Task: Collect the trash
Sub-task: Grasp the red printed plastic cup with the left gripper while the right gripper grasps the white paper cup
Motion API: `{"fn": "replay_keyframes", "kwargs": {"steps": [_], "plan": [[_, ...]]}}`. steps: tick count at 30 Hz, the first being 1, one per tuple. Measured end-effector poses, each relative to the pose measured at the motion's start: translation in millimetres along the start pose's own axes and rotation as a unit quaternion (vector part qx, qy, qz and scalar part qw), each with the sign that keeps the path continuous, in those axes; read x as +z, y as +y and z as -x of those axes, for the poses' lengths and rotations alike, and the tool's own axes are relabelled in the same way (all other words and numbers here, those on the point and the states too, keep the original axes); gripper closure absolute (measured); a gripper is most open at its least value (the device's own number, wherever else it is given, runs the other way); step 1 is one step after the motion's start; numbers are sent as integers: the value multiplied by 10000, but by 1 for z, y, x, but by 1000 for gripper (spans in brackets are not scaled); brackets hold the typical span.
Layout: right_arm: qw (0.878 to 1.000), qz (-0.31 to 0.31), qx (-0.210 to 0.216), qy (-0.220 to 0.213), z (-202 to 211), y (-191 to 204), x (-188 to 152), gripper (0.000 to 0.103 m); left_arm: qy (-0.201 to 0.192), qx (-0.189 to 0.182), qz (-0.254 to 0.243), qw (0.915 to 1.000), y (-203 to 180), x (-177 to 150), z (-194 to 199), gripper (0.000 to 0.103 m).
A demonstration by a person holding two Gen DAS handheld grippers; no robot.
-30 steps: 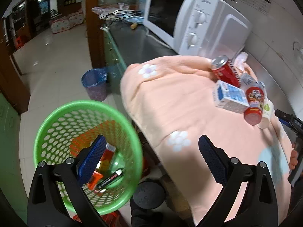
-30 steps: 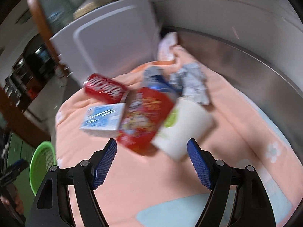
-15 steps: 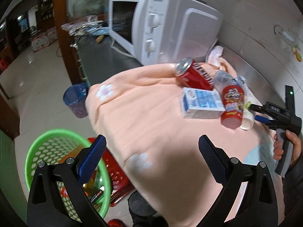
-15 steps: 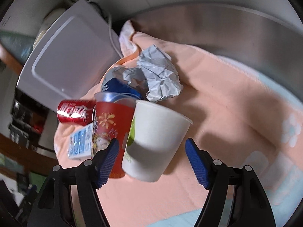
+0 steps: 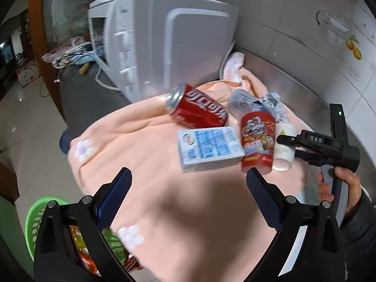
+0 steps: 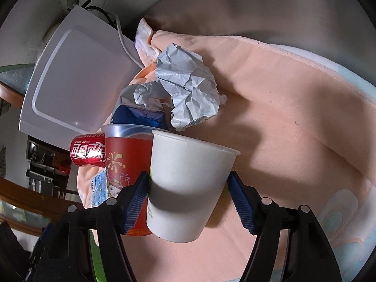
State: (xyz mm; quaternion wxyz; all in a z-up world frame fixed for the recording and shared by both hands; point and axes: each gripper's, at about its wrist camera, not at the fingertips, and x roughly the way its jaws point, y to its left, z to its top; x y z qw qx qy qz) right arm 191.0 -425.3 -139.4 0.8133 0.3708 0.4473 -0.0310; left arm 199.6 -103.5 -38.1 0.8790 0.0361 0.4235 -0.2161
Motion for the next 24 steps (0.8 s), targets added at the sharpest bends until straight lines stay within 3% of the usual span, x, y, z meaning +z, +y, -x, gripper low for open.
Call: {"fn": "replay_keyframes", "kwargs": {"steps": [16, 24], "plan": [[9991, 33, 30, -414, 65, -38, -20, 39, 379, -633, -654, 9951, -94, 45, -68, 7], [9980, 192, -109, -592, 87, -48, -34, 39, 705, -615, -925, 9913, -130, 54, -106, 8]]}}
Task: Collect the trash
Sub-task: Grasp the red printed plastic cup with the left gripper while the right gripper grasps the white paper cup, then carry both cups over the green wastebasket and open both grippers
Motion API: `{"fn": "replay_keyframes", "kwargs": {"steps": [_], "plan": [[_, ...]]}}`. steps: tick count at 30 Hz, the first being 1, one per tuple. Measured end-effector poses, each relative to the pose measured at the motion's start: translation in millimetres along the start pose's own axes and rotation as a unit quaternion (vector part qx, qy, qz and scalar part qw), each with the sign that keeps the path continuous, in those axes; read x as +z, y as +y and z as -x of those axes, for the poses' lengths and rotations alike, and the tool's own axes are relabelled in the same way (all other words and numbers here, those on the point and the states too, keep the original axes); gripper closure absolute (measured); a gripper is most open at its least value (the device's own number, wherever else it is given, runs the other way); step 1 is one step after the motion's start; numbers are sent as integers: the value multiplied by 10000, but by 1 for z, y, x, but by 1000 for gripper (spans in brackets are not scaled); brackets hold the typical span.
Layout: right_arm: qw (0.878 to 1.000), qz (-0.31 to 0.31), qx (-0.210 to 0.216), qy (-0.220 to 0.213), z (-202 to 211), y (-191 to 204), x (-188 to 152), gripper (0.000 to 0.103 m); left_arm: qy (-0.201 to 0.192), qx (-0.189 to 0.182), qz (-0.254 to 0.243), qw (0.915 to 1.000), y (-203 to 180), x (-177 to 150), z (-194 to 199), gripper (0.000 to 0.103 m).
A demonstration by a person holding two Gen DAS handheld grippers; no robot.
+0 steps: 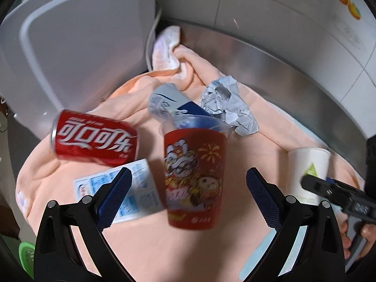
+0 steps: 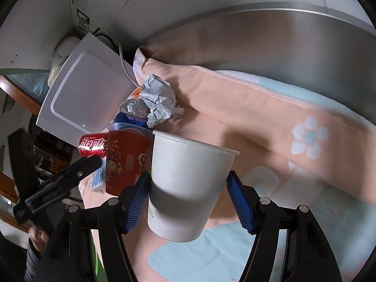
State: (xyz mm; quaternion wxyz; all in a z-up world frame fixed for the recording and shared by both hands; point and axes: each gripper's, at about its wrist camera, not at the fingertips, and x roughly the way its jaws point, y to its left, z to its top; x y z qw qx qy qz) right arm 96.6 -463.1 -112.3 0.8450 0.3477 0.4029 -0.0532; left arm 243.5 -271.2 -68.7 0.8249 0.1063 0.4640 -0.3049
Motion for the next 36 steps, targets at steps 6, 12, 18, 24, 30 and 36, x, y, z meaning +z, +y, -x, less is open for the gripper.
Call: {"fn": "replay_keyframes", "kwargs": {"steps": [6, 12, 18, 24, 30, 36], "plan": [[9999, 127, -101, -60, 6, -2, -7, 39, 188, 174, -121, 9996, -8, 10, -28, 8], [9997, 165, -167, -70, 8, -5, -10, 39, 400, 227, -164, 9988, -11, 8, -48, 19], [9995, 204, -215, -91, 11, -7, -13, 39, 453, 154, -35, 9989, -6, 5, -53, 31], [9993, 292, -212, -112, 13, -2, -17, 39, 319, -31, 86, 9994, 1, -5, -31, 32], [9987, 465, -176, -100, 16, 10, -25, 39, 125, -196, 130, 9996, 6, -20, -1, 32], [9975, 698, -55, -42, 20, 28, -37, 39, -70, -253, 229, 9994, 24, -43, 34, 32]]}}
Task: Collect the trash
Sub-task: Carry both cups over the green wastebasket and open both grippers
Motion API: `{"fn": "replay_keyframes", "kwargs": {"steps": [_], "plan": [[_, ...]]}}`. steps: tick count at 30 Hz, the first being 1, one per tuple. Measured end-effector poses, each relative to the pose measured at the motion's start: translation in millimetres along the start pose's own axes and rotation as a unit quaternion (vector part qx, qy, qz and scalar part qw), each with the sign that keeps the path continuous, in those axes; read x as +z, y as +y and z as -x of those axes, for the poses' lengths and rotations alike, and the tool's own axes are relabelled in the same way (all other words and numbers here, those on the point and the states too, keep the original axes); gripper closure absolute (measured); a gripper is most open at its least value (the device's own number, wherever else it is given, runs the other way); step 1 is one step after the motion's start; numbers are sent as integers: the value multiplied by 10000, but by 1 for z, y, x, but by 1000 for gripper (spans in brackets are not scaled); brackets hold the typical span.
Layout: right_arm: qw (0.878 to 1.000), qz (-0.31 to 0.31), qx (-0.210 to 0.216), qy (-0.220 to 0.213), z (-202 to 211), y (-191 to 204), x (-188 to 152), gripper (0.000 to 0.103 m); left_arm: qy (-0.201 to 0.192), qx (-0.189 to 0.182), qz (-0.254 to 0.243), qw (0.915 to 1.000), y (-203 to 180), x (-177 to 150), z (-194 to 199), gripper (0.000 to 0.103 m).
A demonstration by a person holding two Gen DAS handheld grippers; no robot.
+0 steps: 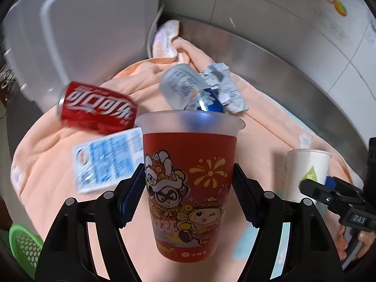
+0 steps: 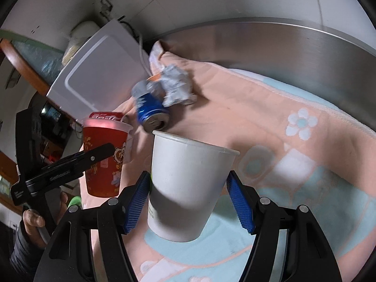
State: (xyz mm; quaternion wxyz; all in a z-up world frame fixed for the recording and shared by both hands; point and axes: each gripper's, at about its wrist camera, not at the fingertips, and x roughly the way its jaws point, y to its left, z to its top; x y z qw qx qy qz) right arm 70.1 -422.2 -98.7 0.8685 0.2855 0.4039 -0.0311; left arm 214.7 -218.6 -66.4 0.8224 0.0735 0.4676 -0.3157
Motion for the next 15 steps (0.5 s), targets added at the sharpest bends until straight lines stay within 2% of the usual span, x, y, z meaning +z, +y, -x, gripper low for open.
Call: {"fn": "replay_keyframes", "kwargs": {"steps": [9, 15], "plan": [[9982, 505, 286, 140, -3, 46, -16, 39, -334, 165, 507, 9980, 44, -43, 61, 32], [9938, 919, 561, 295, -10, 87, -27, 39, -595, 605, 1058, 9908, 90, -83, 108, 32]]}}
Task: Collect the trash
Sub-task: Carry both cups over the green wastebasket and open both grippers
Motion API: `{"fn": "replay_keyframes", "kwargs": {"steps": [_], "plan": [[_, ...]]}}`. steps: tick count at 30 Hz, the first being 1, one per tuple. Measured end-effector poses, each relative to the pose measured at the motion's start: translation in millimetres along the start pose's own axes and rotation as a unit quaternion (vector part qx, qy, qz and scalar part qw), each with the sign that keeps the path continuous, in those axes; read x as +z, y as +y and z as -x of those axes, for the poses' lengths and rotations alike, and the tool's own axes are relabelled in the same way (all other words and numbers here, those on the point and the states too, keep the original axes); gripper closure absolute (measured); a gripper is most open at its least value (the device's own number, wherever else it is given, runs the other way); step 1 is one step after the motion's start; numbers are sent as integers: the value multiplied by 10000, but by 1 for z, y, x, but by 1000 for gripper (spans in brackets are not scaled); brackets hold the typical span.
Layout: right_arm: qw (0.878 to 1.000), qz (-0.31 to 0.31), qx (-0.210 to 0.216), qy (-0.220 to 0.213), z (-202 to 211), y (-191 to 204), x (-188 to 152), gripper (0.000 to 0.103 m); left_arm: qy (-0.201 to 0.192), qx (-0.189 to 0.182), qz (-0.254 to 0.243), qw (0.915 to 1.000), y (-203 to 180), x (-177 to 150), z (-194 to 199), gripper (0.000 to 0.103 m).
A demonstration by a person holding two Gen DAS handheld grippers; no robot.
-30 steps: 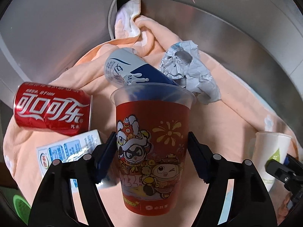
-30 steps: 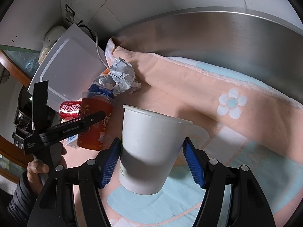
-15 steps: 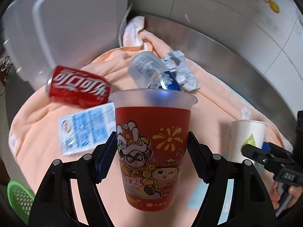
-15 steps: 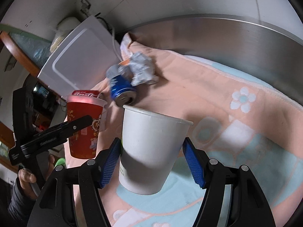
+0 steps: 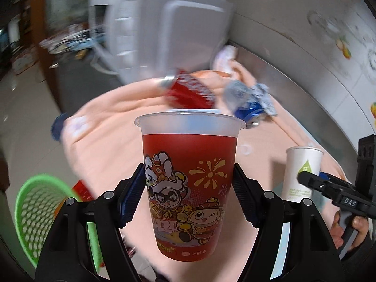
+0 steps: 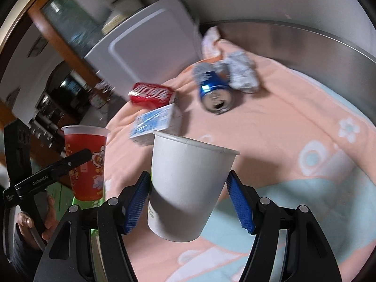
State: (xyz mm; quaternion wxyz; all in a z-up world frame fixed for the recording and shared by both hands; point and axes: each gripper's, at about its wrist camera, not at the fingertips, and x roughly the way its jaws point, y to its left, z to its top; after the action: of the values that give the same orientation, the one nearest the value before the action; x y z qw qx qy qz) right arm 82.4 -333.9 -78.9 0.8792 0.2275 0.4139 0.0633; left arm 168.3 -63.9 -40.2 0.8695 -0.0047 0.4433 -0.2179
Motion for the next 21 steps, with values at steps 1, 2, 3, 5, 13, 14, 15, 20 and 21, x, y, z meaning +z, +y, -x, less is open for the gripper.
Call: {"fn": "replay_keyframes", "kwargs": {"steps": [1, 2, 3, 5, 13, 14, 15, 20, 21], "plan": [[10000, 61, 45, 30, -2, 7, 0, 39, -27, 84, 108, 9999, 12, -4, 6, 32], [9998, 150, 114, 77, -6, 16, -1, 39, -53, 177, 217, 9996, 23, -9, 12, 32], [9995, 226, 168, 112, -9, 23, -1, 39, -74, 272, 333, 9990, 35, -15, 19, 32], [9987, 389, 278, 196, -16, 39, -2, 39, -112, 449, 547, 9974, 57, -23, 28, 32], [9919, 955, 643, 537, -46, 99, -9, 39, -107, 1295, 1330, 9826, 143, -62, 51, 32], [9904, 1047, 695, 574, -49, 109, -11, 39, -93, 1344, 1395, 9810, 150, -64, 51, 32], [9894, 1103, 727, 600, -51, 116, -12, 39, -64, 1426, 1514, 9781, 161, -70, 52, 32], [9830, 1411, 914, 742, -65, 150, -13, 39, 69, 1665, 1888, 9678, 195, -91, 56, 31], [9814, 1476, 960, 765, -68, 157, -14, 39, 91, 1691, 1938, 9663, 199, -94, 56, 30]]}}
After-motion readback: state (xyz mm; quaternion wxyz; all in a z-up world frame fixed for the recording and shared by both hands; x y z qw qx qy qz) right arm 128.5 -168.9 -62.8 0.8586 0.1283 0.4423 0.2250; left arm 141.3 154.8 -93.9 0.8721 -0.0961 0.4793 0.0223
